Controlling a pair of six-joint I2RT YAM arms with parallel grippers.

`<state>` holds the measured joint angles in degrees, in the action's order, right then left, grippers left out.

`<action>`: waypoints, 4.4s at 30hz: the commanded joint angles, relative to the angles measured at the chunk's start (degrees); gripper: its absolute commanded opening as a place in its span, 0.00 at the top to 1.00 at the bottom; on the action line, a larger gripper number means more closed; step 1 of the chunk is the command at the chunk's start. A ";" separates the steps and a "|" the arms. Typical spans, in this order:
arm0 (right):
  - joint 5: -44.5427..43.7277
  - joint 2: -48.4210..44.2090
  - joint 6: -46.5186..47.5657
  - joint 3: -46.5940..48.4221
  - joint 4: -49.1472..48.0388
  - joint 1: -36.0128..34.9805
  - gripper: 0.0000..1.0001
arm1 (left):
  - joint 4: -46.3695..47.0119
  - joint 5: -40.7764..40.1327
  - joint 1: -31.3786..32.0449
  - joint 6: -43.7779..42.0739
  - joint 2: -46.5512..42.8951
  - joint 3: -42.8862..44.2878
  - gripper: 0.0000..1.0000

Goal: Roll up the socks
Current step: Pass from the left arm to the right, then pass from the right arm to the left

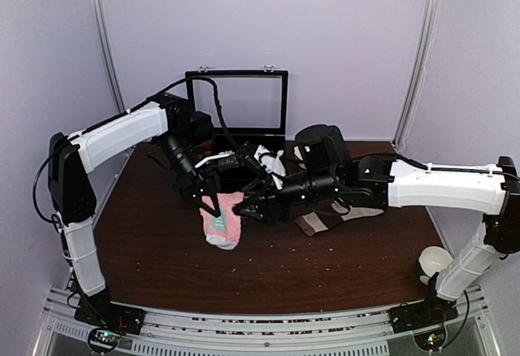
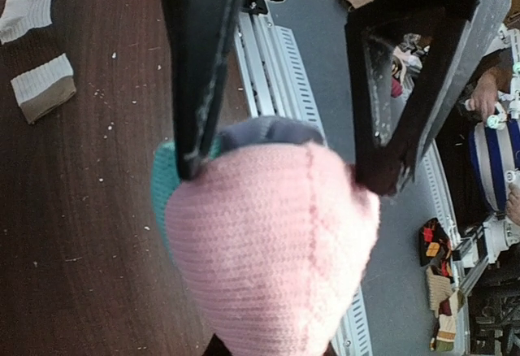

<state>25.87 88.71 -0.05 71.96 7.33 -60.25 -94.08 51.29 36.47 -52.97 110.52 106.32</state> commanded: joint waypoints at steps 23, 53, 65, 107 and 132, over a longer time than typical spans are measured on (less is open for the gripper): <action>-15.94 2.18 -11.08 -3.51 -15.10 -0.24 0.00 | 10.57 -4.34 0.62 7.25 -6.65 0.88 1.00; 1.10 5.14 -28.39 -5.80 -26.26 3.58 1.00 | 24.97 -29.03 2.03 13.52 -18.46 0.76 0.02; -7.91 5.12 -19.36 -0.71 -21.31 1.03 1.00 | 38.94 -48.68 3.40 12.01 -33.41 -15.64 0.02; -1.49 14.55 -58.68 4.92 -39.90 3.50 1.00 | 66.39 -77.64 18.64 0.06 -28.21 -29.69 0.54; 2.63 -3.98 -22.80 -9.85 -32.65 4.10 0.00 | 22.86 -26.88 7.78 24.52 -19.34 4.81 1.00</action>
<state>27.62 87.94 -35.62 63.88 -28.29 -55.31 -63.37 10.09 47.29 -33.80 88.71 104.68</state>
